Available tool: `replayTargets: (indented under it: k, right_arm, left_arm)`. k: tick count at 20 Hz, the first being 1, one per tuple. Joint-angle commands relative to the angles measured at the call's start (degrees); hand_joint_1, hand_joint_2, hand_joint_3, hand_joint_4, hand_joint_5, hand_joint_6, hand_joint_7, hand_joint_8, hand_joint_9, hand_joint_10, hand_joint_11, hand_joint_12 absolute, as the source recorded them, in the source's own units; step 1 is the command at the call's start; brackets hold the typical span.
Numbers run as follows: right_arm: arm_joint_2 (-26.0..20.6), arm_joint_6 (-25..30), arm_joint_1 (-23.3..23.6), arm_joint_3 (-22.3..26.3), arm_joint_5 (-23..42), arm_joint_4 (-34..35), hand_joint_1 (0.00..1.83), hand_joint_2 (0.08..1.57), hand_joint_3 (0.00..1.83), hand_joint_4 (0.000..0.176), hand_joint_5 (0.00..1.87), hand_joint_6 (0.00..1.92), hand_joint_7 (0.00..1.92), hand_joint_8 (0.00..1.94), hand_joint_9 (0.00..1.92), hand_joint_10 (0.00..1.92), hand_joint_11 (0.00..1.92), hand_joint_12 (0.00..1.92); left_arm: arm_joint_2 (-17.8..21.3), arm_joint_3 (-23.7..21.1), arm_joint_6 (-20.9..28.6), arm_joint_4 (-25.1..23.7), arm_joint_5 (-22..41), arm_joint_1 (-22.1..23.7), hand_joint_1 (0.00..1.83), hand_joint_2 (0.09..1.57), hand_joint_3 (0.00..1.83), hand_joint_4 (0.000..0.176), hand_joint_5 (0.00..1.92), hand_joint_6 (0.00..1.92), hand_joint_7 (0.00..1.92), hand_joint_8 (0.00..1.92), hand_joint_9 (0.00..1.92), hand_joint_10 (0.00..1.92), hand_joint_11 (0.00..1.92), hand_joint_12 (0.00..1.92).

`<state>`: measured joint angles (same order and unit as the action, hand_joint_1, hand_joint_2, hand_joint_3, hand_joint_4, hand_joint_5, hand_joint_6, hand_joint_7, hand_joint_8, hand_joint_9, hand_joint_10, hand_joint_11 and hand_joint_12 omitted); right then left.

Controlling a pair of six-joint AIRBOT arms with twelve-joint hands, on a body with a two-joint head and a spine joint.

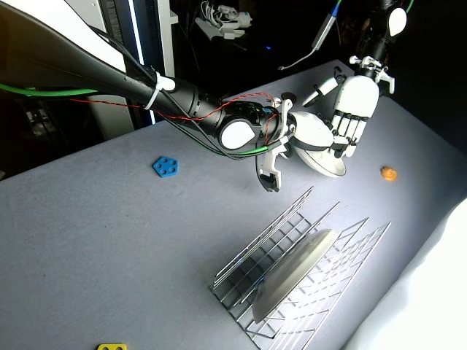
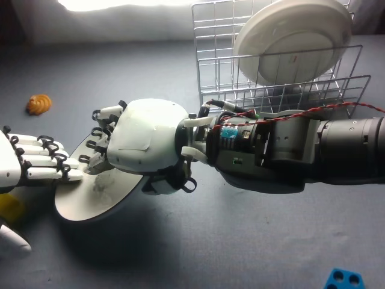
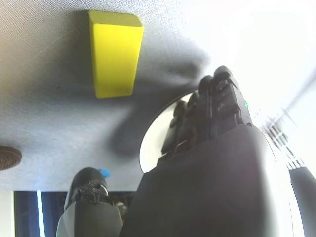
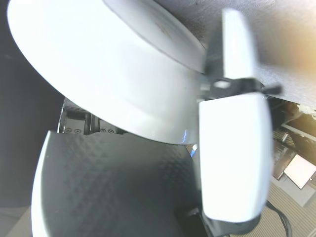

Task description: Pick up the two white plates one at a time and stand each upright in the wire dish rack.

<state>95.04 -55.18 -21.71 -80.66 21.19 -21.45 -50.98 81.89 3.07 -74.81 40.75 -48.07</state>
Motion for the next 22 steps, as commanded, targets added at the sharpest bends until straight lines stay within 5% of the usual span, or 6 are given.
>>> replayTargets:
  k: [1, 2, 3, 4, 6, 22]
  right_arm:
    - [-0.1, -0.1, 0.5, 0.1, 6.9, 0.5, 1.23, 1.09, 0.0, 0.0, 0.76, 0.03, 0.83, 0.02, 0.83, 0.05, 0.46, 0.99]
    - [-0.2, -0.1, 0.6, 0.1, 7.1, 0.5, 1.24, 1.09, 0.0, 0.0, 0.82, 0.03, 0.9, 0.02, 0.9, 0.05, 0.54, 0.96]
    - [-0.3, -0.1, 0.6, 0.1, 7.1, 0.5, 1.17, 1.15, 0.0, 0.0, 0.88, 0.88, 0.98, 0.01, 0.98, 0.04, 0.65, 0.94]
    - [-0.3, -0.1, 0.7, 0.2, 7.1, 0.5, 1.2, 1.14, 0.03, 0.0, 0.81, 1.2, 1.0, 0.74, 1.04, 0.03, 0.69, 0.98]
    - [-0.6, -0.1, 0.7, 0.4, 7.1, 0.5, 1.36, 1.15, 0.0, 0.0, 0.76, 1.24, 0.93, 0.99, 0.9, 1.19, 0.75, 1.08]
    - [-11.4, 0.4, 4.2, 11.8, 6.5, -0.3, 1.38, 1.09, 0.0, 0.0, 0.92, 1.02, 1.01, 0.91, 1.03, 1.01, 0.92, 0.99]
  left_arm:
    - [-0.6, -0.1, 0.1, -1.0, 0.7, -0.4, 0.0, 0.99, 0.0, 0.0, 0.01, 0.0, 0.0, 0.0, 0.0, 0.0, 0.0, 0.0]
    - [-0.6, -0.1, 0.1, -1.0, 0.7, -0.4, 0.0, 0.99, 0.0, 0.0, 0.01, 0.0, 0.01, 0.0, 0.0, 0.0, 0.0, 0.0]
    - [-0.6, -0.1, 0.1, -1.0, 0.7, -0.4, 0.0, 1.0, 0.0, 0.0, 0.01, 0.0, 0.0, 0.0, 0.0, 0.0, 0.0, 0.0]
    - [-0.6, -0.1, 0.1, -1.0, 0.7, -0.4, 0.0, 0.99, 0.0, 0.0, 0.0, 0.0, 0.0, 0.0, 0.0, 0.0, 0.0, 0.0]
    - [-0.6, -0.2, 0.1, -1.0, 0.7, -0.4, 0.0, 1.0, 0.01, 0.0, 0.0, 0.0, 0.0, 0.0, 0.0, 0.0, 0.0, 0.0]
    - [4.5, -3.6, 2.8, 0.0, 5.6, 12.7, 0.0, 1.0, 0.0, 0.0, 0.0, 0.0, 0.0, 0.0, 0.0, 0.0, 0.0, 0.0]
